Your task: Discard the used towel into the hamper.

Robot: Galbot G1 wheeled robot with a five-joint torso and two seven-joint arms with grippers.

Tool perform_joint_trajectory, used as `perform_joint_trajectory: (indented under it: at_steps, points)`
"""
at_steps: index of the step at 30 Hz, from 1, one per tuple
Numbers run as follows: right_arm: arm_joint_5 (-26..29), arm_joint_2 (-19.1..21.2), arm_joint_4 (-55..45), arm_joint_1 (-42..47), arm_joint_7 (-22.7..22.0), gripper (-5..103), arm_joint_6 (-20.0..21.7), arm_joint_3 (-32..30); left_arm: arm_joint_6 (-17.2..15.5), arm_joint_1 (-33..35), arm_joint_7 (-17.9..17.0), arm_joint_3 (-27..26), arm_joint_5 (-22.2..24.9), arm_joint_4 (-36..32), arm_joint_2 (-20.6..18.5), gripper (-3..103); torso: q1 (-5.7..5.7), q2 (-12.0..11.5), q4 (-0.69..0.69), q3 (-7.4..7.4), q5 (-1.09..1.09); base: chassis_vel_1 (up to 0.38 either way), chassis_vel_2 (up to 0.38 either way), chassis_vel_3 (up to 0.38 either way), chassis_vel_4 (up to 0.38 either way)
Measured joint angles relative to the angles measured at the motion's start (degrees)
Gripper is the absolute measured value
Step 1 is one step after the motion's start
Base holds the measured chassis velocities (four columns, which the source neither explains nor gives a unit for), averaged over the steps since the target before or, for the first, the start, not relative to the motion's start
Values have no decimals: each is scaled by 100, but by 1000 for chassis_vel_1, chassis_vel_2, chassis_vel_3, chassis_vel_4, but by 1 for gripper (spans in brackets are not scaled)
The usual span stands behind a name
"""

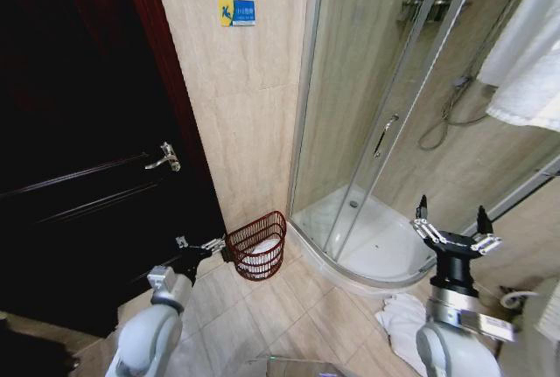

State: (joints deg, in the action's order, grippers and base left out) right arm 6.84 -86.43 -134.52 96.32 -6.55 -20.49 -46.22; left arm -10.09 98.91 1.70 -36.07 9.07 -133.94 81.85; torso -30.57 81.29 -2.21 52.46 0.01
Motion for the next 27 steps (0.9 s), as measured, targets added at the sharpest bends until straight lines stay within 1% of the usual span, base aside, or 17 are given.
perform_joint_trajectory:
  at_steps: [2,4,6,9,14,17,20,24,27]
  points:
    - [62,12,-130,21,54,100,76,0,99,115,12,80,-192,-262,194,100,0,0,0,0,1,0,0,0,0]
    - [145,42,-224,49,73,100,135,-5,104,174,23,123,-252,-462,253,100,0,0,0,0,1,0,0,0,0]
    - [188,55,-258,66,80,100,155,-11,98,188,38,125,-267,-538,257,100,0,0,0,0,1,0,0,0,0]
    - [253,65,-306,112,90,100,169,-30,-13,188,77,100,-242,-706,317,100,0,0,0,0,1,0,0,0,0]
    - [253,32,-358,156,131,100,167,-5,-15,255,81,180,-179,-757,456,100,0,0,0,0,1,0,0,0,0]
    - [258,41,-398,157,158,100,164,-1,14,334,117,287,-235,-773,624,100,0,0,0,0,1,0,0,0,0]
    - [272,55,-401,147,159,100,164,-12,41,347,136,323,-268,-768,641,100,0,0,0,0,1,0,0,0,0]
    - [335,54,-438,146,170,100,164,3,191,388,145,490,-428,-602,678,100,0,0,0,0,-1,0,0,0,0]
    - [344,45,-452,154,175,100,162,18,205,401,131,548,-496,-565,725,100,0,0,0,0,-1,0,0,0,0]
